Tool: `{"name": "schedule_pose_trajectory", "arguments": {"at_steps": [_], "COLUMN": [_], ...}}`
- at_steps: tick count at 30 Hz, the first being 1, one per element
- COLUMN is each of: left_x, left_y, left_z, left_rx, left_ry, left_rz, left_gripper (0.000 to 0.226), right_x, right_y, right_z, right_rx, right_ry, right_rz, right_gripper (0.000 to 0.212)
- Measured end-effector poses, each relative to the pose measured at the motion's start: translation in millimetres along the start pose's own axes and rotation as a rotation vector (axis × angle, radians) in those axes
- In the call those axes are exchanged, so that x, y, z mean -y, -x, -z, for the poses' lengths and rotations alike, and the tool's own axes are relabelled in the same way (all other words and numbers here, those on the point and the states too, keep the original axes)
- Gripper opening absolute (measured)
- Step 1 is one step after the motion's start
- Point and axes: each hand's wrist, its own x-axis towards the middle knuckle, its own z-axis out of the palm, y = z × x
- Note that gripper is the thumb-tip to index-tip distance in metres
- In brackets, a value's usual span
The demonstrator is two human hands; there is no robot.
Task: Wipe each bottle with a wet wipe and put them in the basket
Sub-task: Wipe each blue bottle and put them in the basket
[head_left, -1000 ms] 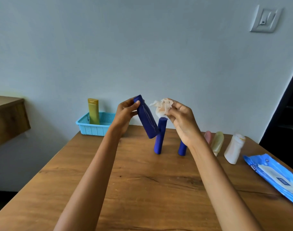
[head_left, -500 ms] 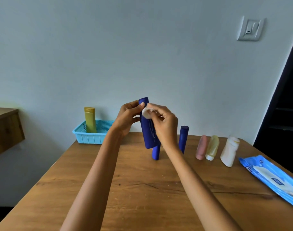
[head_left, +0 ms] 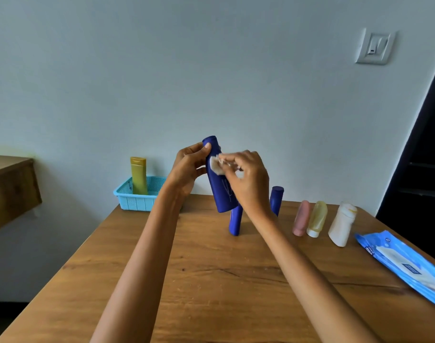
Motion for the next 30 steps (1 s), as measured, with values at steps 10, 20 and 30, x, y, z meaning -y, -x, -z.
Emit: {"name": "schedule_pose_trajectory", "arguments": {"at_steps": [10, 20, 30], "left_x": [-1, -5, -11], "left_y": [3, 0, 0], "left_z": [-7, 7, 10], "left_rx": [0.036, -0.102, -0.158], "left_ry": [-0.040, -0.005, 0.072], "left_rz": [0.005, 0.020, 0.019], "left_gripper": [0.018, 0.014, 0.012], "right_x": [1, -15, 16], "right_y": [-17, 13, 17], "right_z": [6, 5, -11], "right_rx": [-0.081, 0.068, 0.114], "right_ry": [-0.009, -0.049, -0.086], "right_rz": [-0.028, -0.039, 0.126], "right_gripper": [0.025, 0.013, 0.017]}}
